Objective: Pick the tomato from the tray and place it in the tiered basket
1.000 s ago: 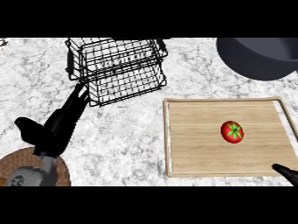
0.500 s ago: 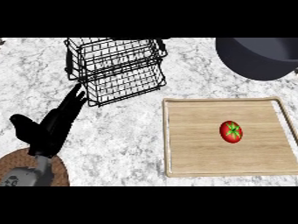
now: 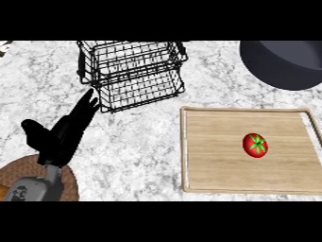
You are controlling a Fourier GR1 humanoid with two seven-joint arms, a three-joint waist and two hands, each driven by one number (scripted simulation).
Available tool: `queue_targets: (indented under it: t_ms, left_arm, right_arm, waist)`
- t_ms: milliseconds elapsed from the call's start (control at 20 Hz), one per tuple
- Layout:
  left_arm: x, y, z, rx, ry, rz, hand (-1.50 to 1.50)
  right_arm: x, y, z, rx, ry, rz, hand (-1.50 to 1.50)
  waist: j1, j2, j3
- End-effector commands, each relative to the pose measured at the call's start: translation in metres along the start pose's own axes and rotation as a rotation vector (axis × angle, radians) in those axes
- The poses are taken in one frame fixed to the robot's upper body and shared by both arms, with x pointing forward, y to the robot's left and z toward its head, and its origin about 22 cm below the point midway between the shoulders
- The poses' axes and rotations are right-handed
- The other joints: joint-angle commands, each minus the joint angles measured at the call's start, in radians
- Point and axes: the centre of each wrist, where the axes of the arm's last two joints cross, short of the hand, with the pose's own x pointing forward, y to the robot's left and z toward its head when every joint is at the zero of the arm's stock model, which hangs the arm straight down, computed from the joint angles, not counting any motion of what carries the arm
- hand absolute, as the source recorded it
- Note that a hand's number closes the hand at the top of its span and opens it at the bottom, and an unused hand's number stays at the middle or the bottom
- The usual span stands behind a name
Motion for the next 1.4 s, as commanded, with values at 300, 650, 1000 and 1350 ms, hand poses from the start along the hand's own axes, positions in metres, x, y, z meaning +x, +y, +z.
queue_targets:
  t_ms: [300,650,1000,1350]
  left_arm:
    - [-0.001,-0.007,-0.018,-0.022,0.044,-0.015,0.0]
    - [0.005,-0.003,-0.008,0.006,0.052,0.002,0.0]
    - [-0.003,0.012,-0.009,-0.016,0.057,0.012,0.0]
    - [-0.002,0.003,-0.005,0.004,0.051,0.001,0.0]
  right_arm:
    - [0.048,0.046,-0.007,0.032,0.164,0.179,-1.5]
    - [0.036,0.088,-0.009,0.132,0.208,0.166,-1.5]
    - [0.029,0.086,-0.02,0.052,0.249,0.197,-1.5]
    - [-0.013,0.106,-0.026,-0.003,0.257,0.203,-1.5]
  waist:
    - [0.011,0.007,-0.001]
    - [0.001,0.003,0.001]
    - [-0.001,0.003,0.001]
    - [0.0,0.003,0.001]
